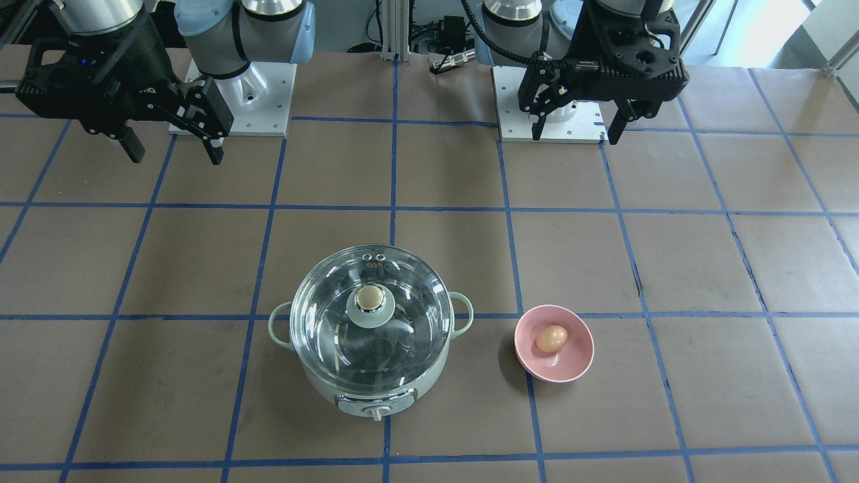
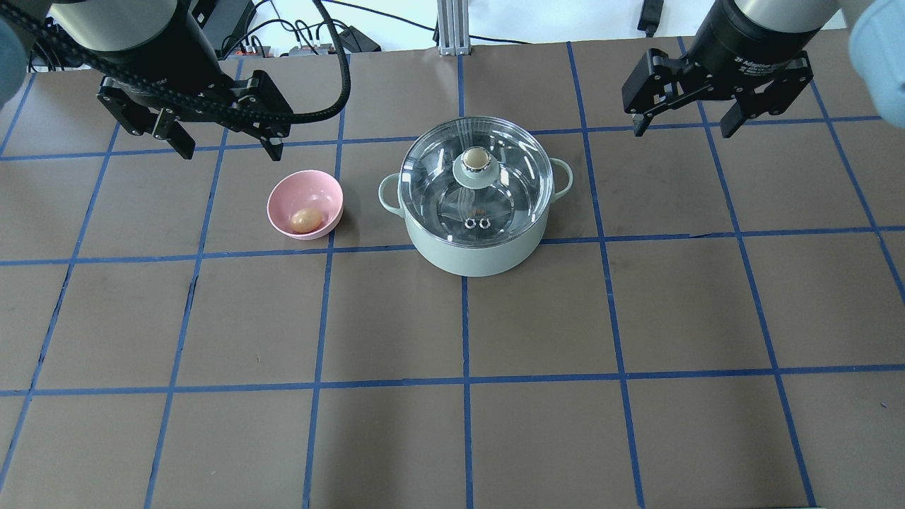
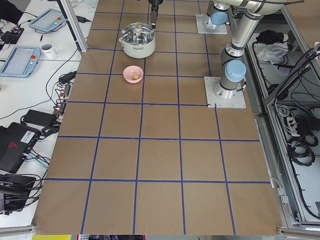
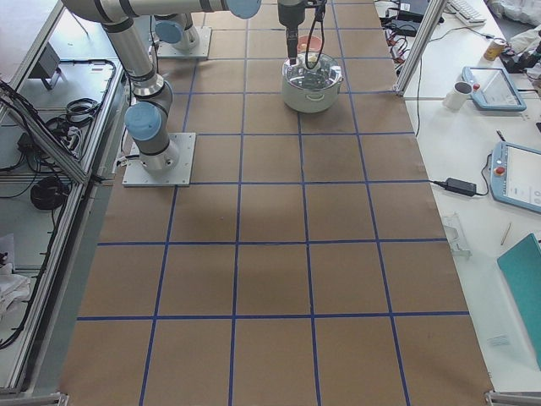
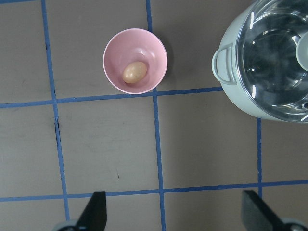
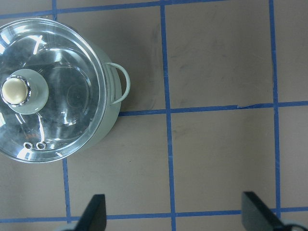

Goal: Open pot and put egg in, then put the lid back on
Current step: 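Move the right gripper to the lid knob while the left reaches the pink bowl, then lift the glass lid off with the right gripper while the left grasps the egg, then carry the egg with the left gripper over the pot and lower it inside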

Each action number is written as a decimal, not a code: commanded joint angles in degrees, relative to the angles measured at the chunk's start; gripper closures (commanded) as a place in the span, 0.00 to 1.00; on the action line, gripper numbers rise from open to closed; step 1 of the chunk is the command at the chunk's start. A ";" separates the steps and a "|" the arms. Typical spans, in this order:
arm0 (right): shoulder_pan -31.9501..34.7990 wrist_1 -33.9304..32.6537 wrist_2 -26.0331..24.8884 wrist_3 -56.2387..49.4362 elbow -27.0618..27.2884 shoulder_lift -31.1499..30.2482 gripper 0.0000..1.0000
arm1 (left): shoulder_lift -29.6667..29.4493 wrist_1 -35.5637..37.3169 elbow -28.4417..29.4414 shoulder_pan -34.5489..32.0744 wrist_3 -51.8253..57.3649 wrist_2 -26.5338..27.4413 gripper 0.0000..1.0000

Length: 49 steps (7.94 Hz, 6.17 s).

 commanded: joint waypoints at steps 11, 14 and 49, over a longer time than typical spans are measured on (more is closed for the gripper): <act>17.21 -23.35 -3.28 29.03 -4.13 21.43 0.00 | -20.96 19.92 -4.11 3.89 1.93 -5.09 0.00; 19.42 -25.38 -2.76 30.01 -4.13 25.21 0.00 | -29.05 23.26 -4.83 4.33 1.84 -1.42 0.00; -21.71 4.50 -1.71 -31.25 -4.04 6.41 1.00 | -35.66 47.44 -5.71 -16.93 -14.16 -11.79 0.90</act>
